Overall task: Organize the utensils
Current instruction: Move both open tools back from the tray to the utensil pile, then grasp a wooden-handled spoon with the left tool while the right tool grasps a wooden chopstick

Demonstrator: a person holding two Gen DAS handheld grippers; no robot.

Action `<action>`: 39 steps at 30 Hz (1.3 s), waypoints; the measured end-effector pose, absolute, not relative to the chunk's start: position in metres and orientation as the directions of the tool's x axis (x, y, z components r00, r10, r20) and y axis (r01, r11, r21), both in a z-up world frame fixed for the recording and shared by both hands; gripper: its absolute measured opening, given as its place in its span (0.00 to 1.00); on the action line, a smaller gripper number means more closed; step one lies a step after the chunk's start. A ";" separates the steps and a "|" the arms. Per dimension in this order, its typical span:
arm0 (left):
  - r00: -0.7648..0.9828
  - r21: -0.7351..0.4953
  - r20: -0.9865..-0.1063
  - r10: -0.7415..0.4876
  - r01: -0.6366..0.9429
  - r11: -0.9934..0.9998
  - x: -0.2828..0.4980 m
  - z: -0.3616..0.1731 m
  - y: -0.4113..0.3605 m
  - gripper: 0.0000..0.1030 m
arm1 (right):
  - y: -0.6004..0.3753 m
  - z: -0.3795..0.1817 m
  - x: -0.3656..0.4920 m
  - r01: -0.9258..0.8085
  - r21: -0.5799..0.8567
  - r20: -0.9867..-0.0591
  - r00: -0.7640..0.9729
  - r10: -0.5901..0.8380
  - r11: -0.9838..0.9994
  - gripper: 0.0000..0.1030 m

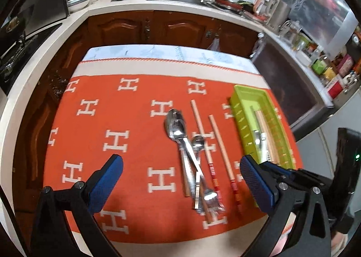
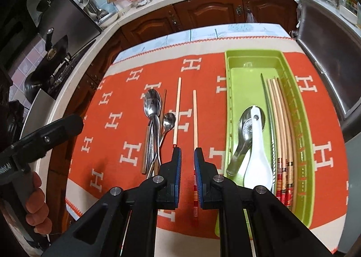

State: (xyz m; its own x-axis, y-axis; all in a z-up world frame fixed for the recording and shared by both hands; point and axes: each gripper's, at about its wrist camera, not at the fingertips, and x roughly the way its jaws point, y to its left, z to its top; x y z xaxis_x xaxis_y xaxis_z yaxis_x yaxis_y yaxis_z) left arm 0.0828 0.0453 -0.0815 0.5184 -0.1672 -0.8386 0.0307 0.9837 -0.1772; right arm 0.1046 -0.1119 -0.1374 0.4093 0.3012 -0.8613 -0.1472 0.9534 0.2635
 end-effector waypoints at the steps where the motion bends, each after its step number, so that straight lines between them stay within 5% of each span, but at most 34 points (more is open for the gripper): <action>1: 0.509 -0.179 -0.844 -0.170 0.031 0.983 0.084 -0.089 0.047 0.99 | -0.110 -0.142 0.107 -0.146 0.261 -0.865 0.403 0.298 0.954 0.11; 9: 0.413 -0.233 -0.889 -0.196 -0.041 0.972 0.105 -0.147 0.058 0.99 | -0.099 -0.174 0.130 -0.148 0.253 -0.888 0.356 0.290 0.956 0.11; 16: 0.346 -0.263 -0.912 -0.222 -0.076 0.962 0.123 -0.187 0.055 0.82 | -0.086 -0.193 0.145 -0.155 0.234 -0.904 0.330 0.273 0.960 0.11; 18: 0.347 -0.244 -0.914 -0.209 -0.061 0.968 0.124 -0.189 0.050 0.72 | -0.083 -0.196 0.148 -0.156 0.230 -0.907 0.323 0.270 0.960 0.11; 20: 0.335 -0.211 -0.924 -0.187 -0.039 0.977 0.127 -0.193 0.043 0.52 | -0.080 -0.198 0.150 -0.158 0.228 -0.909 0.318 0.269 0.961 0.11; 22: 0.326 -0.215 -0.926 -0.192 -0.034 0.976 0.128 -0.197 0.041 0.46 | -0.078 -0.200 0.150 -0.160 0.226 -0.911 0.315 0.267 0.961 0.11; 39: 0.325 -0.214 -0.924 -0.200 -0.005 0.977 0.133 -0.193 0.031 0.45 | -0.071 -0.210 0.155 -0.155 0.223 -0.917 0.303 0.261 0.962 0.12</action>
State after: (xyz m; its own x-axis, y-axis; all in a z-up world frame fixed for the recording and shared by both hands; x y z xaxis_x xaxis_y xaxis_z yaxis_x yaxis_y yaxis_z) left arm 0.1330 0.0314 -0.1932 0.3255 -0.2002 -0.9241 -0.0054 0.9769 -0.2135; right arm 0.1554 -0.0715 -0.2097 0.3026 0.2615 -0.9165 -0.1553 0.9623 0.2233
